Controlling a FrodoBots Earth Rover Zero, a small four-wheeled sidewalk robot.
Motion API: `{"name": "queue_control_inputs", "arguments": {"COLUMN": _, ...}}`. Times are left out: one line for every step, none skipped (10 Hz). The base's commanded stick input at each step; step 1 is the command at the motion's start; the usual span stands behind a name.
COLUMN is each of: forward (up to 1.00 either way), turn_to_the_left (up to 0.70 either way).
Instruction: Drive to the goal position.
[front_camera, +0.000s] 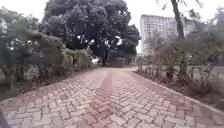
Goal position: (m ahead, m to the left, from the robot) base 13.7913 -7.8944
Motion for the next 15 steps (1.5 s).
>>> {"name": "queue_control_inputs", "arguments": {"forward": 0.70, "turn_to_the_left": 0.00}}
{"name": "queue_control_inputs", "arguments": {"forward": 0.70, "turn_to_the_left": 0.00}}
{"name": "queue_control_inputs", "arguments": {"forward": 0.70, "turn_to_the_left": 0.00}}
{"name": "queue_control_inputs", "arguments": {"forward": 0.70, "turn_to_the_left": 0.00}}
{"name": "queue_control_inputs", "arguments": {"forward": 0.70, "turn_to_the_left": -0.01}}
{"name": "queue_control_inputs", "arguments": {"forward": 0.70, "turn_to_the_left": -0.03}}
{"name": "queue_control_inputs", "arguments": {"forward": 0.70, "turn_to_the_left": -0.29}}
{"name": "queue_control_inputs", "arguments": {"forward": 0.70, "turn_to_the_left": -0.27}}
{"name": "queue_control_inputs", "arguments": {"forward": 0.70, "turn_to_the_left": 0.00}}
{"name": "queue_control_inputs", "arguments": {"forward": 0.70, "turn_to_the_left": 0.00}}
{"name": "queue_control_inputs", "arguments": {"forward": 0.70, "turn_to_the_left": 0.00}}
{"name": "queue_control_inputs", "arguments": {"forward": 0.70, "turn_to_the_left": 0.00}}
{"name": "queue_control_inputs", "arguments": {"forward": 0.70, "turn_to_the_left": 0.00}}
{"name": "queue_control_inputs", "arguments": {"forward": 0.70, "turn_to_the_left": 0.00}}
{"name": "queue_control_inputs", "arguments": {"forward": 0.70, "turn_to_the_left": 0.00}}
